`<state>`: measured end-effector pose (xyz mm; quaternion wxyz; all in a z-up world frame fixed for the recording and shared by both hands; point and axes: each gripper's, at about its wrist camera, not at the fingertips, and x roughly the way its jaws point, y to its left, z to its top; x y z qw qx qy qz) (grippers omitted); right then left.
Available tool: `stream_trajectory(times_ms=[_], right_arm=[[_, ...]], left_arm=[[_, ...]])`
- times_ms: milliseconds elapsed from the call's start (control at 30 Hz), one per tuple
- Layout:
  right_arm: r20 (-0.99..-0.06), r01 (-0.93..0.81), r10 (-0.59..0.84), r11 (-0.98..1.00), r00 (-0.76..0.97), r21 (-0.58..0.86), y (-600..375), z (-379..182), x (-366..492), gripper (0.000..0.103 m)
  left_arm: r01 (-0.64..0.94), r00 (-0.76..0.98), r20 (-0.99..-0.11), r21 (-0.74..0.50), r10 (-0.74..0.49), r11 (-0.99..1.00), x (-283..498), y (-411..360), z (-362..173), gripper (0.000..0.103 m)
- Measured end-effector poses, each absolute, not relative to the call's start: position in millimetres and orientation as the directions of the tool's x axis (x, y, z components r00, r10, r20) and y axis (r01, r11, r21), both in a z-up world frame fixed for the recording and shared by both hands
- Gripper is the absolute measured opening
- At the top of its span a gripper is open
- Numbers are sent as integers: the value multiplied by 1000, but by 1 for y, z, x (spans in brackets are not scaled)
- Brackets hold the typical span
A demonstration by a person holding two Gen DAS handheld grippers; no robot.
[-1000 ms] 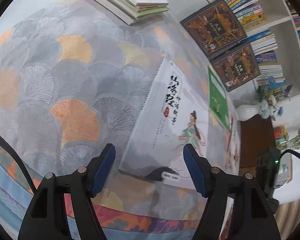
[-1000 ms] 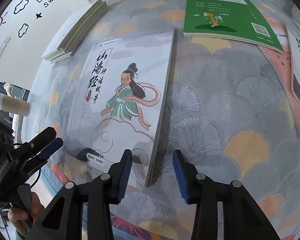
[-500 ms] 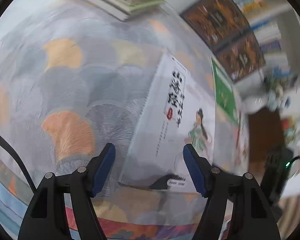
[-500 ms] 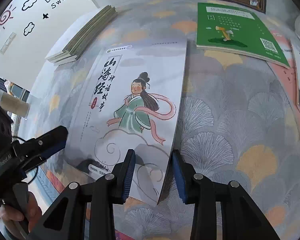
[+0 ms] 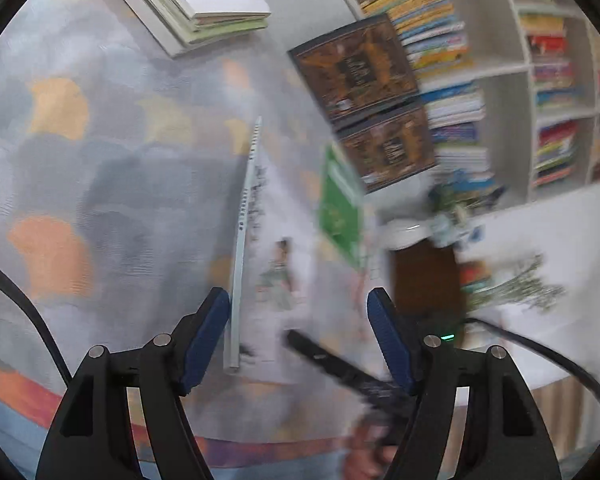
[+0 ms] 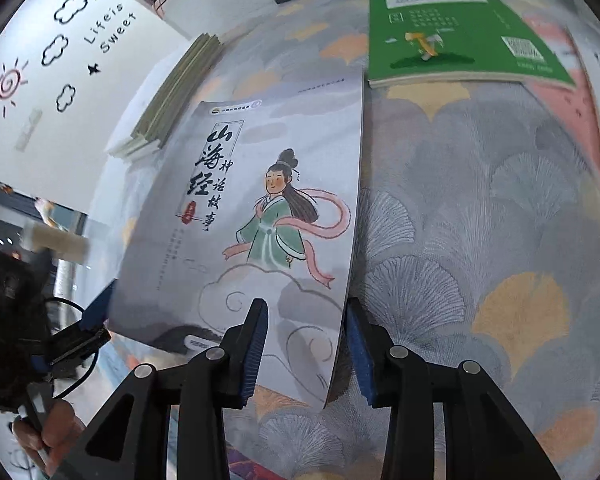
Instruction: Organize books
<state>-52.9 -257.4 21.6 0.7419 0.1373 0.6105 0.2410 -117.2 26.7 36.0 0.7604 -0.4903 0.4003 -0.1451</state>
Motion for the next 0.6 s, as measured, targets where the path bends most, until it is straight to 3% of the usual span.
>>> stream_trajectory(times_ms=[100,167,200,300,433,600], right_arm=[[-843,-206,518,849,145,487,-256,22,-55,39],[-846,-230,511,851,151,472,-253,23,-57,40],[-846,-237,511,850,151,471,-252,23,-58,43],[-842,-238,518,845,147,479,-250,23,-57,45],[-813,-183,574,813,94,553,-262,20,-52,45],[-673,55,739,672,6,739,-305,3,-48,51]], left_arm=[[-197,608,-541,-812,-581,550,-109,19,26,60],[-229,574,-589,-782,-568,579,-105,14,12,30],[-240,559,-603,-775,-570,584,-103,13,7,21],[-258,539,-664,-716,-518,649,-100,2,0,11],[-274,582,-572,-807,-578,523,-103,8,5,11],[-306,597,-424,-905,-681,296,-89,16,6,11]])
